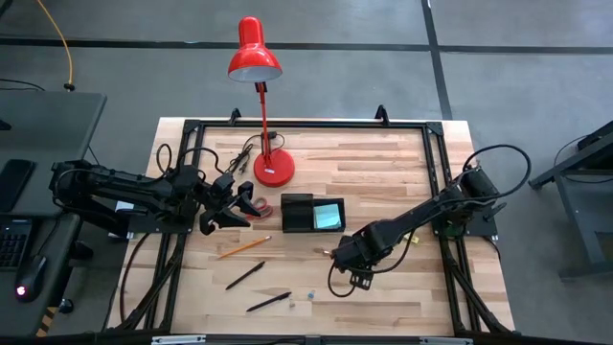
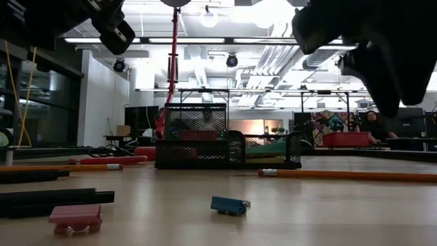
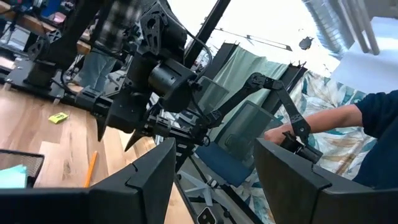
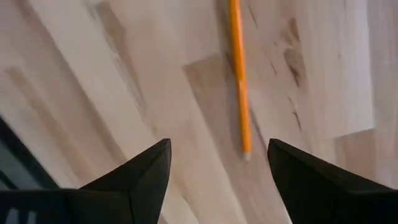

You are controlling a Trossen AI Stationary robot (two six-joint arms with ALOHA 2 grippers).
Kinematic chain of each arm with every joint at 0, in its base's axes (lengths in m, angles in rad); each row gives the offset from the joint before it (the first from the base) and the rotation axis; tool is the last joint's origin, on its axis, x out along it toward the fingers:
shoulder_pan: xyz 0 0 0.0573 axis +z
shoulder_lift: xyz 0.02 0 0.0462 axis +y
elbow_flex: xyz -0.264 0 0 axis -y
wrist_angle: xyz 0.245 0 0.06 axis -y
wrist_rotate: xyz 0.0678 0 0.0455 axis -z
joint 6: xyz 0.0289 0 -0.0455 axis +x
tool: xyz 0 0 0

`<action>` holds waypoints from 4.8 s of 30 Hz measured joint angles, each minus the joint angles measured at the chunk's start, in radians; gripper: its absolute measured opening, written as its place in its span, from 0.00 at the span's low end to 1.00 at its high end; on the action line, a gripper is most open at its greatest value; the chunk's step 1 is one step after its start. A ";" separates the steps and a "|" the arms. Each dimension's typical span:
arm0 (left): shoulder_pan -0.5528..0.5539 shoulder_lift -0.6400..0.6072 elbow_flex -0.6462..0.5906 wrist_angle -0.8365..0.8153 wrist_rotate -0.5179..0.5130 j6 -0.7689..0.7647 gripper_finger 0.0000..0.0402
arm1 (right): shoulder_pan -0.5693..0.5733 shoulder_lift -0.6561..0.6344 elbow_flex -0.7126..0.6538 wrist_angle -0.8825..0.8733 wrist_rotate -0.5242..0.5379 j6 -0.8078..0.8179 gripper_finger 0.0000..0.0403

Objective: Pick and place office supplies into organizer
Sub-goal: Put the orange pencil into the black desk organizer

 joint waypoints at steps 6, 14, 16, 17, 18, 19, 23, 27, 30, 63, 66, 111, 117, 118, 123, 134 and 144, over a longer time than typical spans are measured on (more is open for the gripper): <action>0.000 0.000 0.000 -0.002 -0.014 -0.004 0.51 | -0.019 -0.045 -0.149 0.108 -0.086 -0.014 0.64; 0.000 0.000 0.000 -0.024 -0.102 0.000 0.51 | -0.038 -0.151 -0.291 0.170 -0.039 -0.090 0.64; 0.000 0.000 0.000 -0.027 -0.136 0.005 0.51 | -0.050 -0.183 -0.357 0.225 -0.073 -0.083 0.64; 0.000 0.000 0.000 -0.031 -0.149 0.006 0.51 | -0.054 -0.197 -0.386 0.257 -0.088 -0.075 0.63; 0.000 0.000 0.000 -0.035 -0.159 0.006 0.51 | -0.054 -0.209 -0.412 0.294 -0.100 -0.065 0.62; 0.000 0.000 0.000 -0.039 -0.172 0.005 0.51 | -0.054 -0.222 -0.430 0.327 -0.104 -0.054 0.61; 0.000 0.000 0.000 -0.044 -0.196 0.005 0.51 | -0.051 -0.252 -0.450 0.367 -0.092 -0.039 0.51; 0.000 0.000 0.000 -0.044 -0.221 0.006 0.51 | -0.051 -0.250 -0.450 0.397 -0.047 -0.034 0.43; 0.000 0.000 0.000 -0.043 -0.228 0.006 0.51 | -0.050 -0.250 -0.450 0.450 -0.017 -0.018 0.42; 0.000 0.000 0.000 -0.045 -0.219 0.032 0.51 | -0.037 -0.167 -0.490 0.532 0.022 0.035 0.50; 0.000 0.000 0.000 -0.046 -0.219 0.034 0.51 | -0.036 -0.166 -0.491 0.536 0.026 0.034 0.50; 0.000 0.000 0.000 -0.081 -0.208 0.008 0.51 | 0.050 -0.090 -0.484 0.555 0.206 0.074 0.21; 0.000 0.000 0.000 -0.108 -0.208 -0.003 0.51 | 0.049 -0.073 -0.480 0.578 0.206 0.106 0.04; 0.000 0.000 0.000 -0.108 -0.208 -0.003 0.51 | 0.049 -0.073 -0.480 0.580 0.205 0.113 0.03; 0.000 0.000 0.000 -0.118 -0.207 -0.003 0.51 | 0.046 -0.073 -0.480 0.582 0.201 0.165 0.01; 0.000 0.000 0.000 -0.122 -0.207 -0.003 0.51 | 0.046 -0.117 -0.490 0.564 0.221 0.303 0.00; 0.000 0.000 0.000 -0.122 -0.208 -0.003 0.51 | 0.065 -0.180 -0.442 0.509 0.265 0.335 0.00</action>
